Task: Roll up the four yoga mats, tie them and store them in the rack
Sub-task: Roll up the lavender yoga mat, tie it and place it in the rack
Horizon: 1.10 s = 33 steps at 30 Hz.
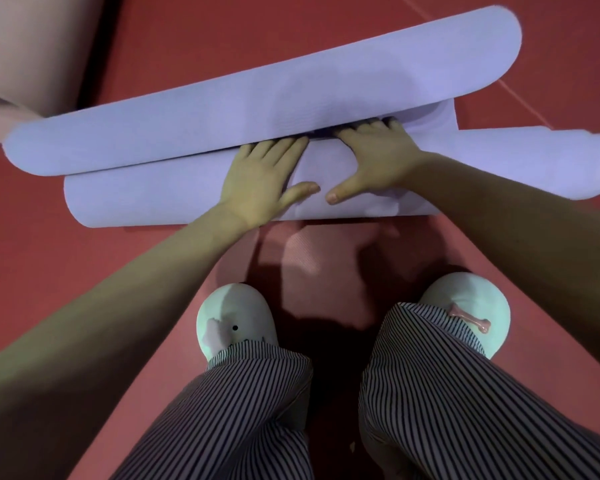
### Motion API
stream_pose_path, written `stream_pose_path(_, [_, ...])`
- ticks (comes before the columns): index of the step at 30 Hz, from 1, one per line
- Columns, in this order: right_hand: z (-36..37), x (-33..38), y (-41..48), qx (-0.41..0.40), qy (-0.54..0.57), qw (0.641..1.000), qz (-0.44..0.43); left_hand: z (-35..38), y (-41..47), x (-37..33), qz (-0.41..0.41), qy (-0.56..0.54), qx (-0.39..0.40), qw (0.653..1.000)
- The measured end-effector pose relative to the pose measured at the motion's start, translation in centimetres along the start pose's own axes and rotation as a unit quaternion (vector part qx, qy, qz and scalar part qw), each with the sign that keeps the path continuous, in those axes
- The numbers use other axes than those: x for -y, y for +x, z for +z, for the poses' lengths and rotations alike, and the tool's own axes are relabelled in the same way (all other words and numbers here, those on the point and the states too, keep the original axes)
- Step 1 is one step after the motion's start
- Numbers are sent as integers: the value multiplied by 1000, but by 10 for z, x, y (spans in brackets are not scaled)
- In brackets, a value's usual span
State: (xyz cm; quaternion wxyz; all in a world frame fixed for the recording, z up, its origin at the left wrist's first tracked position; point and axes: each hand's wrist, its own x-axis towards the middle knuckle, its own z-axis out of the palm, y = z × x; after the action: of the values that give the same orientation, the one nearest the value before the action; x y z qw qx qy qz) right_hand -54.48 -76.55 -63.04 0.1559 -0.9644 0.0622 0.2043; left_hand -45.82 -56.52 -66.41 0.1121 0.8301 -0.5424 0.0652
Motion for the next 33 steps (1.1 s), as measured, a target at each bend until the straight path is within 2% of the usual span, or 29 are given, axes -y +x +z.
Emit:
stream_pose_path(4, [1,2,-5,-37,13,999,4,-2,2,6,60,9,31,998])
stream_pose_path(9, [-10,2,-1,-67,64,995,23,-5,19,17,89,14,75,993])
stream_pose_path(15, [-17,5,1,-102,135,985,24,-13,35,22,52,-38,133,989])
stream_pose_path(18, [-17,4,2,-94,98,991,17,-17,41,24,26,-67,153,986])
stream_pose_path(23, [-7,4,7,-24,-51,998,15,-20,50,25,-13,-57,177,982])
stream_pose_path(27, [-8,3,16,-54,-31,998,17,-17,50,25,-10,-31,157,987])
stream_pose_path(30, [-15,-2,18,-78,5,997,18,-8,44,17,-26,5,89,996])
stream_pose_path(33, [-18,-3,14,-117,3,992,57,-1,48,13,-60,34,18,997])
